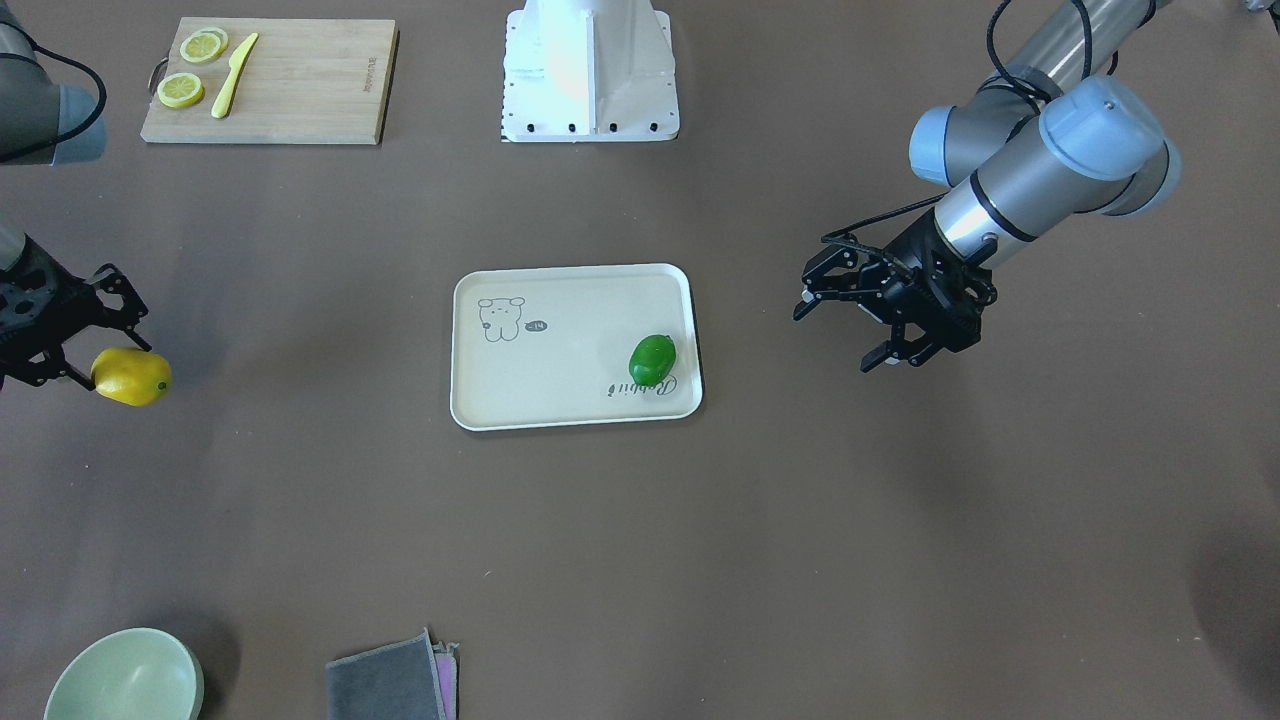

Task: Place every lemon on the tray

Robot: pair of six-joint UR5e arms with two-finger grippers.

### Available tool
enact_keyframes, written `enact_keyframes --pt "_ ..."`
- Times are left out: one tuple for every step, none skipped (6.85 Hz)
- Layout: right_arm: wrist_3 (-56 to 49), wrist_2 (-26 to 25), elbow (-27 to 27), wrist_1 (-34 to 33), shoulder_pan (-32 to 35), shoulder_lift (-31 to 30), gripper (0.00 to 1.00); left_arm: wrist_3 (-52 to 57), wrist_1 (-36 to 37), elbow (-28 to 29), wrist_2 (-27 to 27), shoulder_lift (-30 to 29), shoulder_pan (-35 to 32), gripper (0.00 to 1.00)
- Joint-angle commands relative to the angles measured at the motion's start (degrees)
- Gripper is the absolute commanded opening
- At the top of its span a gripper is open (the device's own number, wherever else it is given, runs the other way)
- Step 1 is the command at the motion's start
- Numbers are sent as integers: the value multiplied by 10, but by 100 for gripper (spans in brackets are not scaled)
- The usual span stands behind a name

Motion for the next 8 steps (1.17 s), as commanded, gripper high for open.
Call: enact_keyframes --pt "321 2 28 -29 -82 83 0 1 0 2 0 -1 0 99" --pt "439 -38 24 -30 -133 137 0 0 0 2 0 -1 0 99" --pt "521 -97 22 -73 -183 196 0 0 0 2 0 -1 0 99" --pt "580 -161 17 -144 -234 258 0 0 0 2 0 -1 0 99" --pt "618 -197 10 -165 -258 297 11 0 -1 2 0 -1 0 99" --pt "620 -199 14 -166 -260 302 99 0 -1 2 0 -1 0 99" --pt "609 -196 16 -166 -249 299 100 1 -1 2 -1 0 0 99" --pt "591 -145 22 -167 -208 299 100 1 1 1 -1 0 0 99"
